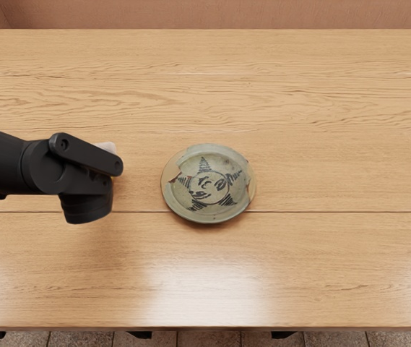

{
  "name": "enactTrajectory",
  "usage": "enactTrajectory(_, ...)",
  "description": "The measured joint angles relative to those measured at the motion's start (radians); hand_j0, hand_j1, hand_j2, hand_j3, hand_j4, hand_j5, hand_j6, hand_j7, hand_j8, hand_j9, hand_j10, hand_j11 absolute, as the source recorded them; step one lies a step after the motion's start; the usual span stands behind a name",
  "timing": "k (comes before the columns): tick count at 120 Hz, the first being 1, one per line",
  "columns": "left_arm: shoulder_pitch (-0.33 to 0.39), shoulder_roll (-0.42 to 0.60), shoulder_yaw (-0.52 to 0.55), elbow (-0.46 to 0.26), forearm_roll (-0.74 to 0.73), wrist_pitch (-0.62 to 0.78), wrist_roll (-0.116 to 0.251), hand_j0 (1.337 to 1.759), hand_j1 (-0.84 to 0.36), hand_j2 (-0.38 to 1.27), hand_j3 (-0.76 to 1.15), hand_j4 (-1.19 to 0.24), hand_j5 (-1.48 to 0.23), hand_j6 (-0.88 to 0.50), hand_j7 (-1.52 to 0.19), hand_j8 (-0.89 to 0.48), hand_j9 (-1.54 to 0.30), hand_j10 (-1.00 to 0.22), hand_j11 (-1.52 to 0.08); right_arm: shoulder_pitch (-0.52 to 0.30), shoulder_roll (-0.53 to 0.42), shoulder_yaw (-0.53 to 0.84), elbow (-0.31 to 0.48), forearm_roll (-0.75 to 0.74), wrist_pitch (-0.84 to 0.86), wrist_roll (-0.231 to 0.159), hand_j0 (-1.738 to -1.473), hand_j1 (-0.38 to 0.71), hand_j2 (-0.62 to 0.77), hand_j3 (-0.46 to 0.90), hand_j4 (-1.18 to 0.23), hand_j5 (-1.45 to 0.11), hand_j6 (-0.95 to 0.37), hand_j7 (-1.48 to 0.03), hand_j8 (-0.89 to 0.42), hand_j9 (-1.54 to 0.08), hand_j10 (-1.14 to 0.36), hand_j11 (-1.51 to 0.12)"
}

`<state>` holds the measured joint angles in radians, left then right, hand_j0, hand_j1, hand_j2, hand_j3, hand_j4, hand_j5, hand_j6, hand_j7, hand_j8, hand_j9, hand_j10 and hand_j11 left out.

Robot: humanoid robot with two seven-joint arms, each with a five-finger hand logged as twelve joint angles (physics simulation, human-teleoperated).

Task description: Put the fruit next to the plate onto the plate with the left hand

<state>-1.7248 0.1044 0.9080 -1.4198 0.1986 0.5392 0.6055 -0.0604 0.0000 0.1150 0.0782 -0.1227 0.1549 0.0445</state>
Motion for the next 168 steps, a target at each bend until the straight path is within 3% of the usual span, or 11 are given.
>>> enactTrajectory(18,0.02,0.0,0.001,0.009,0.013,-0.001,0.0,1.648,-0.22,-0.02,0.0,-0.62,-0.68,-0.51,-0.75,-0.45,-0.78,-0.57,-0.78,0.0,0.0,0.0,0.0,0.0,0.0,0.0,-1.658,-0.3,-0.01,0.0,-0.04,-0.05,-0.04,-0.05,-0.04,-0.05,-0.04,-0.05)
enactTrajectory(55,0.012,0.001,0.0,0.011,0.001,-0.016,0.0,1.65,-0.24,0.18,0.0,-0.65,-0.8,-0.52,-0.83,-0.47,-0.86,-0.63,-0.85,0.0,0.0,0.0,0.0,0.0,0.0,0.0,-1.658,-0.3,-0.01,0.0,-0.04,-0.05,-0.04,-0.05,-0.04,-0.05,-0.04,-0.05)
enactTrajectory(75,-0.035,0.004,0.003,0.009,-0.004,-0.031,0.005,1.653,-0.28,0.33,0.0,-0.65,-0.84,-0.51,-0.85,-0.47,-0.86,-0.64,-0.86,0.0,0.0,0.0,0.0,0.0,0.0,0.0,-1.658,-0.3,-0.01,0.0,-0.04,-0.05,-0.04,-0.05,-0.04,-0.05,-0.04,-0.05)
enactTrajectory(123,-0.181,-0.037,-0.035,0.011,-0.002,-0.081,0.006,1.655,-0.31,0.34,0.0,-0.64,-0.88,-0.48,-0.86,-0.44,-0.86,-0.65,-0.86,0.0,0.0,0.0,0.0,0.0,0.0,0.0,-1.658,-0.3,-0.01,0.0,-0.04,-0.05,-0.04,-0.05,-0.04,-0.05,-0.04,-0.05)
enactTrajectory(140,-0.199,-0.102,-0.083,0.02,-0.002,-0.089,0.005,1.655,-0.31,0.36,0.0,-0.63,-0.89,-0.48,-0.87,-0.44,-0.86,-0.64,-0.86,0.0,0.0,0.0,0.0,0.0,0.0,0.0,-1.658,-0.3,-0.01,0.0,-0.04,-0.05,-0.04,-0.05,-0.04,-0.05,-0.04,-0.05)
enactTrajectory(168,-0.199,-0.104,-0.176,0.074,-0.002,-0.118,0.005,1.656,-0.3,0.35,0.0,-0.62,-0.9,-0.48,-0.87,-0.45,-0.86,-0.64,-0.86,0.0,0.0,0.0,0.0,0.0,0.0,0.0,-1.658,-0.3,-0.01,0.0,-0.04,-0.05,-0.04,-0.05,-0.04,-0.05,-0.04,-0.05)
